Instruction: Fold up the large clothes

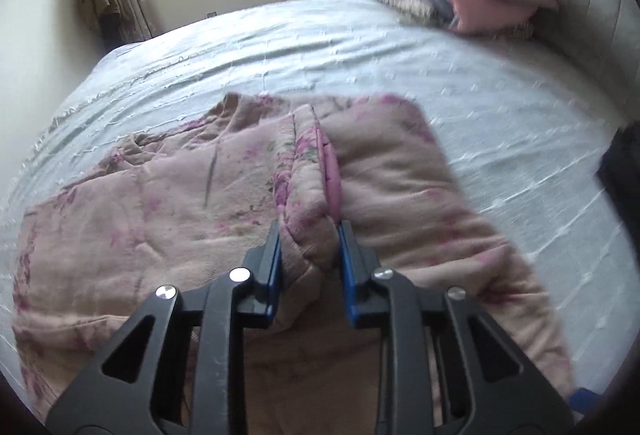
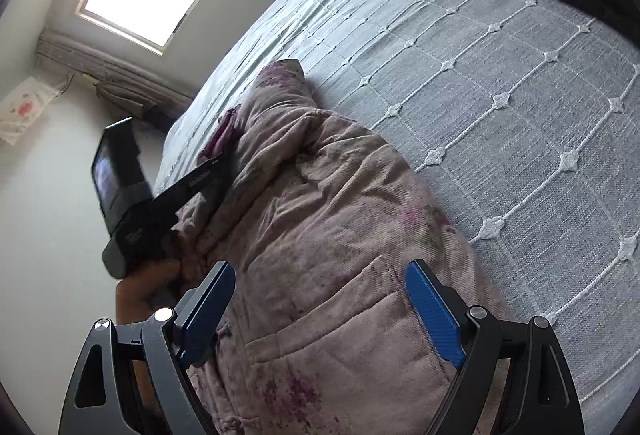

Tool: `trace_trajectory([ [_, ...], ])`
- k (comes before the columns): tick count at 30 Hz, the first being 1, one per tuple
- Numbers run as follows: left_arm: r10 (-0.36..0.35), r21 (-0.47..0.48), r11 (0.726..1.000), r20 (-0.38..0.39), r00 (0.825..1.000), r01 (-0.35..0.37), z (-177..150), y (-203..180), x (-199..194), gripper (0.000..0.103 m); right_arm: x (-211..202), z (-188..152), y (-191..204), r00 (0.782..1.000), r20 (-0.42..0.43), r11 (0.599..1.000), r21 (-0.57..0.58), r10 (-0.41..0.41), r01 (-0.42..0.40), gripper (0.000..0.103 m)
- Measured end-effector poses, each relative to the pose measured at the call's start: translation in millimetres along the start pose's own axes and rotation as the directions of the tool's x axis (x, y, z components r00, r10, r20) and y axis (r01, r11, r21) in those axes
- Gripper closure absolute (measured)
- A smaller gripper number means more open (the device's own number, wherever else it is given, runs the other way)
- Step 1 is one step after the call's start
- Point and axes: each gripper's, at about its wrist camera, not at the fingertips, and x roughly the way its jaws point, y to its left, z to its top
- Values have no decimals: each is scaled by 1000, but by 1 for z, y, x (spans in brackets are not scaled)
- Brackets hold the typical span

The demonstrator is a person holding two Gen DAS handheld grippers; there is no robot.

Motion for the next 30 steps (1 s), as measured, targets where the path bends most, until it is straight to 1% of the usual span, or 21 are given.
trace_trajectory([
  [2, -35, -8, 999, 42, 998, 36, -2, 0, -20, 74, -2, 1, -1, 1000, 6, 1000, 7, 4, -4, 14],
  [3, -61, -21, 998, 33, 998, 62, -5, 2, -23, 72, -3, 1, 0, 1000, 10, 1000, 7, 7, -7, 14],
  [4, -84, -43, 996, 4, 996, 84, -9, 6, -20, 71, -4, 1, 0, 1000, 16, 1000, 5, 9, -9, 14],
  [5, -119, -91, 989, -49, 992, 114, -15, 12, -11, 67, -4, 1, 0, 1000, 19, 1000, 2, 5, -5, 14],
  [6, -181, -154, 974, -97, 979, 165, -23, 19, 1, 58, -3, 1, 0, 1000, 18, 1000, 1, -4, 4, 14],
  [7, -224, -202, 960, -124, 967, 196, -30, 24, 12, 55, -2, 1, -1, 1000, 14, 1000, 3, -10, 10, 14],
  [8, -253, -245, 946, -142, 957, 214, -38, 31, 22, 54, -1, 1, -3, 1000, 9, 1000, 8, -10, 10, 14],
  [10, -288, -285, 926, -111, 951, 247, -46, 36, 16, 53, 1, 2, -5, 1000, 4, 1000, 13, -10, 9, 14],
  [12, -312, -319, 908, -83, 946, 271, -48, 46, -6, 39, 0, 3, -6, 1000, 7, 1000, 6, -26, 26, 14],
  [13, -315, -329, 903, -73, 946, 276, -48, 52, -17, 36, -1, 3, -5, 999, 13, 1000, -1, -29, 29, 14],
  [15, -319, -353, 890, -27, 947, 289, -51, 68, -47, 28, -4, 3, -3, 999, 21, 1000, -16, -27, 27, 14],
  [16, -311, -361, 887, -8, 950, 287, -54, 78, -60, 27, -5, 3, -2, 999, 22, 999, -21, -26, 27, 14],
  [18, -252, -387, 893, -10, 968, 228, -64, 101, -86, 27, -4, 3, -2, 1000, 18, 999, -25, -23, 23, 14],
  [19, -230, -407, 890, -7, 973, 207, -70, 114, -97, 27, -4, 2, -2, 1000, 17, 999, -26, -22, 22, 14],
  [20, -213, -435, 880, 0, 977, 191, -79, 130, -110, 27, -3, 2, -2, 1000, 17, 999, -27, -20, 20, 14],
  [22, -190, -499, 849, 15, 982, 172, -101, 162, -133, 27, -3, 1, 0, 1000, 20, 999, -33, -22, 23, 14],
  [24, -162, -576, 804, 27, 987, 147, -132, 199, -157, 25, -3, 1, 4, 999, 25, 999, -50, -20, 22, 14],
  [25, -145, -599, 790, 24, 989, 131, -143, 212, -163, 24, -4, 0, 7, 999, 32, 998, -65, -19, 21, 14],
  [27, -72, -643, 764, 1, 997, 56, -176, 243, -183, 20, -8, -1, 14, 998, 53, 994, -103, -27, 33, 14],
  [30, 12, -672, 739, -37, 999, -34, -216, 275, -207, 18, -12, -5, 25, 995, 83, 984, -168, -47, 61, 14],
])
